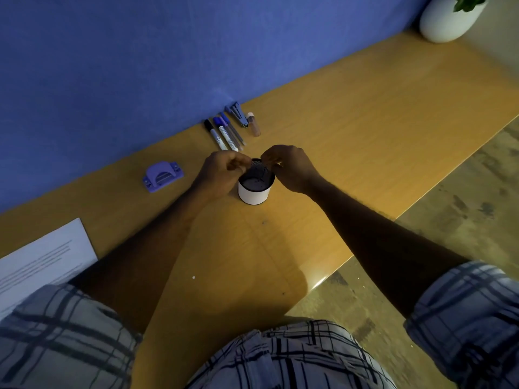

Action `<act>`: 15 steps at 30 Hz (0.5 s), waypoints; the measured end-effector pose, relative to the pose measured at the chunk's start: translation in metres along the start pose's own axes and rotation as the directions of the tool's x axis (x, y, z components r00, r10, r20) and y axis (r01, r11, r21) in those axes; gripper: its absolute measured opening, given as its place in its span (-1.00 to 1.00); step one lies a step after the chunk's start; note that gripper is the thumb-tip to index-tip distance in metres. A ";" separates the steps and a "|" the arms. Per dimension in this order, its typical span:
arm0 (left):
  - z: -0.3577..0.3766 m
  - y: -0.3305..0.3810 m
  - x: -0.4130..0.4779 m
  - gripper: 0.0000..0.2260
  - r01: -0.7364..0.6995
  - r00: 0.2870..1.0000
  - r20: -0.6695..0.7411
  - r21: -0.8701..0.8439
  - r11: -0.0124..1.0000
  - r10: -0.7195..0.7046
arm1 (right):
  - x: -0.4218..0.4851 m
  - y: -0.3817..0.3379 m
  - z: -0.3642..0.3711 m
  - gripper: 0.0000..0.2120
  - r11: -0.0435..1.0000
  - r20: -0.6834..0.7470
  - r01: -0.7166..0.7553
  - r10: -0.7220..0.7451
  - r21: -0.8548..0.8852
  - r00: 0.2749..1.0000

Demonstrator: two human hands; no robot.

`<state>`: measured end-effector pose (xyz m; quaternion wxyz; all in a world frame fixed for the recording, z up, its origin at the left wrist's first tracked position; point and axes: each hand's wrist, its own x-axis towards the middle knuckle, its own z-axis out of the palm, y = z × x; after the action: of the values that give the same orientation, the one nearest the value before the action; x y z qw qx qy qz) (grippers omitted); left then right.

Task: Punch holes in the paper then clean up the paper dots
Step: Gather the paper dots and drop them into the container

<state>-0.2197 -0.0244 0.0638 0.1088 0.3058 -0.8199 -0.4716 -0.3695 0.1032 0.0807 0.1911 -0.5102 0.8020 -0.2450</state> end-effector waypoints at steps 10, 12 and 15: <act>-0.016 -0.046 -0.062 -0.80 0.081 0.997 -0.016 -0.004 0.997 -0.081 | -0.027 -0.015 0.019 -0.84 0.994 -0.170 0.105 -0.101 0.015 0.980; -0.019 -0.065 -0.082 -0.76 0.107 0.994 -0.010 0.025 0.994 -0.107 | -0.037 -0.023 0.030 -0.85 0.986 -0.178 0.166 -0.160 0.020 0.971; -0.022 -0.092 -0.114 -0.78 0.115 0.993 -0.047 0.038 0.993 -0.113 | -0.051 -0.032 0.052 -0.87 0.974 -0.161 0.225 -0.217 0.032 0.963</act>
<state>-0.0825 -0.0055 0.0108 0.0935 0.3647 -0.8080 -0.4532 -0.2966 0.1284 0.0600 0.1117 -0.5708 0.7461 -0.3241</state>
